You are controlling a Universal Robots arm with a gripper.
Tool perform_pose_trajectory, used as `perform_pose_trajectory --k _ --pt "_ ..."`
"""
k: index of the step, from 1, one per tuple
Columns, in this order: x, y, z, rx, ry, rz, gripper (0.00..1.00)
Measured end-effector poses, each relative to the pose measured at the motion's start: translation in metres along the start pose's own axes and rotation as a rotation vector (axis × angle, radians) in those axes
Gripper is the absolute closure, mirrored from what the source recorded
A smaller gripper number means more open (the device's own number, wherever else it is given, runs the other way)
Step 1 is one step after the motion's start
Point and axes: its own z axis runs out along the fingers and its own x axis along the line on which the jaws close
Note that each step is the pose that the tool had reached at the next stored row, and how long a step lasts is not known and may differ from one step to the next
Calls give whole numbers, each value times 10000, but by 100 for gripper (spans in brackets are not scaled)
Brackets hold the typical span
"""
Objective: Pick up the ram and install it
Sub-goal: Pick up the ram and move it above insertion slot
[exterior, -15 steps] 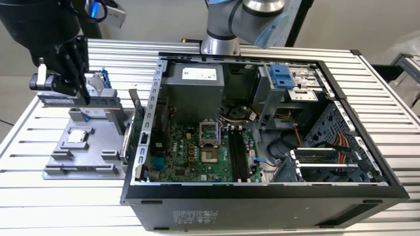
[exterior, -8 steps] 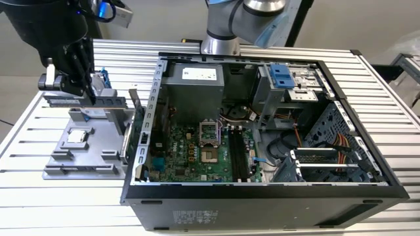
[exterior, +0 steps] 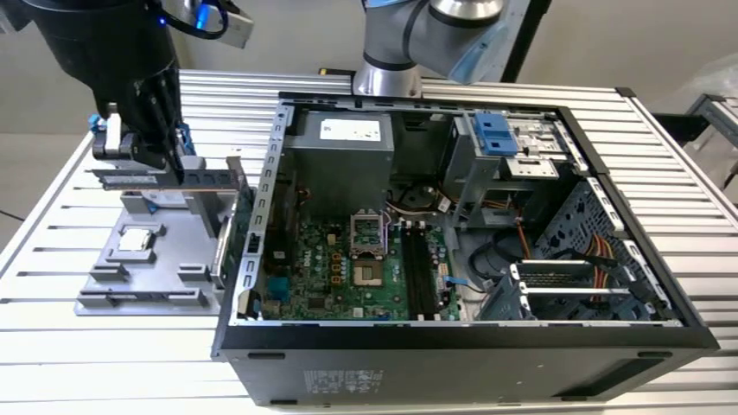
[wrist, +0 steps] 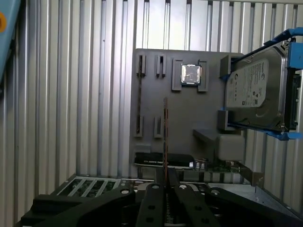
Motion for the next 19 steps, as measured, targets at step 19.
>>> perform_pose_trajectory --k 19 --pt "7 -248 -5 -18 -1 49 100"
